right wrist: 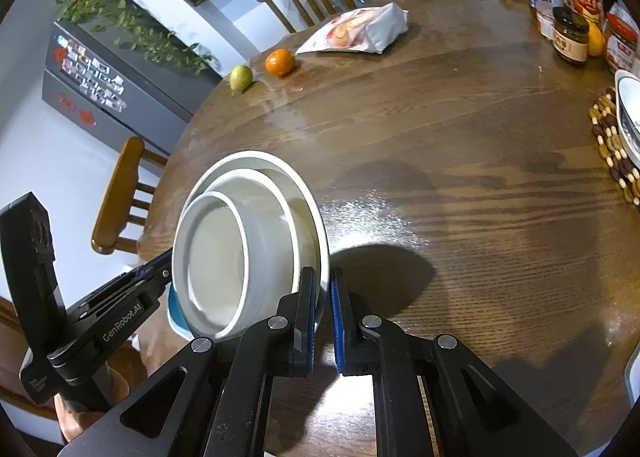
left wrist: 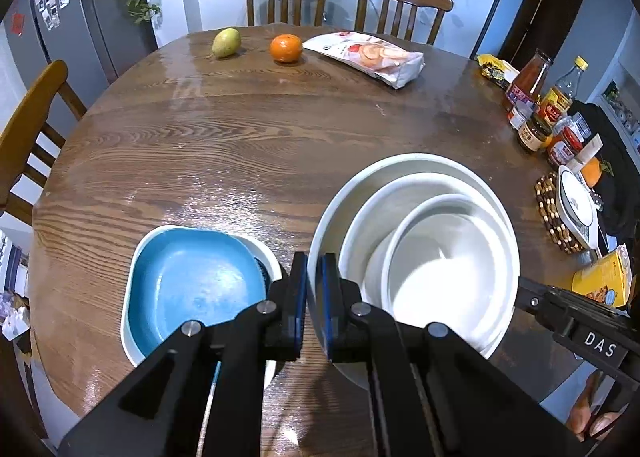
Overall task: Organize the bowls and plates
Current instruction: 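Lift the nested bowl stack with the left tool over the teal dish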
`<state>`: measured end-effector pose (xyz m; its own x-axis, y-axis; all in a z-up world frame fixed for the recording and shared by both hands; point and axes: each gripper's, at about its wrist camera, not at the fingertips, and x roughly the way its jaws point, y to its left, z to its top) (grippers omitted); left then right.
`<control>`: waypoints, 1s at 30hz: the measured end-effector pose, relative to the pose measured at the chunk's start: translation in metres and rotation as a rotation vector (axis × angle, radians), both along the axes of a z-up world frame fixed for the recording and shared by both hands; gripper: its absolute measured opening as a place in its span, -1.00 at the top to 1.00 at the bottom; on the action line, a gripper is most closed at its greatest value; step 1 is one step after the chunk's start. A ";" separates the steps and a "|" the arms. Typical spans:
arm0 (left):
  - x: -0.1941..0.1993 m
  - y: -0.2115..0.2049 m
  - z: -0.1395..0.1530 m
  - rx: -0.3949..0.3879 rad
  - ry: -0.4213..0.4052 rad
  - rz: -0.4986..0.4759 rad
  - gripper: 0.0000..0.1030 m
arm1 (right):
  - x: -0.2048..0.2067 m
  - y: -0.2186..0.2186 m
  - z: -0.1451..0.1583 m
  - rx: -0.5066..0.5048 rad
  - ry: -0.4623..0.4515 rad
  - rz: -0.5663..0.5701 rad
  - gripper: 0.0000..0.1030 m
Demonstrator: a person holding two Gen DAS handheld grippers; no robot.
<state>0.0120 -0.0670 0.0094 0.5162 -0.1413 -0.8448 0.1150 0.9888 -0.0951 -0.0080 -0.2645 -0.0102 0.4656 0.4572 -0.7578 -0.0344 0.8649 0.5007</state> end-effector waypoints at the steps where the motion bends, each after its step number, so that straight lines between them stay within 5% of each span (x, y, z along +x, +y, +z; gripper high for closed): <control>1: 0.000 0.002 0.001 0.000 -0.001 0.005 0.96 | 0.001 0.002 0.001 0.001 -0.001 0.004 0.78; 30: -0.003 0.089 0.007 0.012 0.009 0.115 0.96 | 0.020 0.085 0.006 0.007 0.016 0.121 0.78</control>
<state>0.0087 0.0215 0.0168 0.5211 -0.0715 -0.8505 -0.0003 0.9965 -0.0839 0.0117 -0.1799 -0.0041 0.3945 0.5145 -0.7613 -0.1299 0.8514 0.5081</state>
